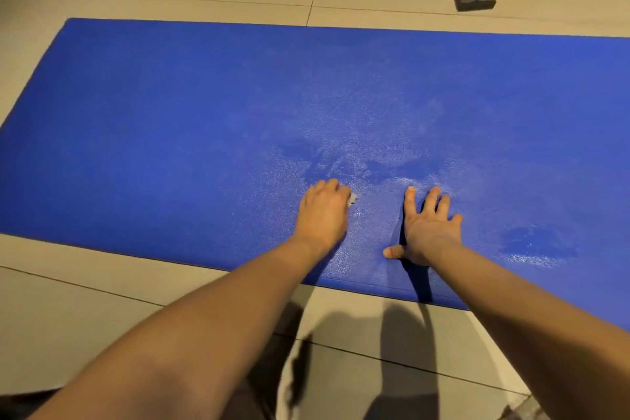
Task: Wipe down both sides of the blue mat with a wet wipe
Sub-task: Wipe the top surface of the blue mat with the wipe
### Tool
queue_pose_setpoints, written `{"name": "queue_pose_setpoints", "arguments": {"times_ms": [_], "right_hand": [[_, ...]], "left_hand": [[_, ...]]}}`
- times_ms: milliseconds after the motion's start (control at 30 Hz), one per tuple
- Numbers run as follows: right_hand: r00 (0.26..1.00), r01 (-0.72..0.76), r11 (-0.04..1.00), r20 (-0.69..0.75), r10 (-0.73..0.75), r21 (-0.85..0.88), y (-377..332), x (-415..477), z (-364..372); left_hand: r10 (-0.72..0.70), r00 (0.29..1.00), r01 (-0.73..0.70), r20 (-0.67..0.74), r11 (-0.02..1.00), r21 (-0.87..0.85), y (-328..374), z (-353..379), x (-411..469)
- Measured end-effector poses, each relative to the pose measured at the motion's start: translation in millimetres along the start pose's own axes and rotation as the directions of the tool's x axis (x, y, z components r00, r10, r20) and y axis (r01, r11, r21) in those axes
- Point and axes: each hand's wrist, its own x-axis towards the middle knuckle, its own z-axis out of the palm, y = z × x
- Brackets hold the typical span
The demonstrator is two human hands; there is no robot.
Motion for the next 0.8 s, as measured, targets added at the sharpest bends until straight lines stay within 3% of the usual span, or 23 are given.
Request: {"name": "queue_pose_setpoints", "arguments": {"times_ms": [67,200,333,433,567,700,800], "right_hand": [[1.000,0.003,1.000,0.001,-0.003,0.005,0.0,0.5,0.5],[1.000,0.001,1.000,0.000,-0.001,0.005,-0.4,1.6,1.2],[0.999,-0.016,1.000,0.031,0.016,0.010,-3.8,2.2,-1.4],[0.999,-0.023,1.000,0.042,0.023,0.006,-5.3,2.8,-4.4],[0.998,-0.022,1.000,0.057,0.021,0.005,-5.5,2.0,-5.8],[0.999,-0.016,1.000,0.050,0.015,0.015,-4.1,2.6,-5.3],[0.999,-0.015,1.000,0.042,0.015,0.006,-3.8,2.8,-4.1]], "left_hand": [[-0.039,0.999,0.042,-0.036,0.996,0.074,-36.4,-9.5,7.5],[-0.416,0.902,0.418,-0.115,0.909,-0.015,-109.0,-39.0,19.9],[-0.579,0.814,0.565,-0.053,0.809,-0.164,-94.2,-38.0,43.9],[-0.530,0.848,0.504,-0.016,0.815,-0.287,-38.6,-18.3,51.7],[-0.282,0.958,0.286,0.052,0.926,-0.248,26.8,3.8,39.9],[-0.124,0.991,0.128,0.057,0.989,-0.077,-3.7,-10.4,39.8],[-0.251,0.967,0.251,-0.049,0.968,-0.002,-64.6,-26.7,40.7]]}}
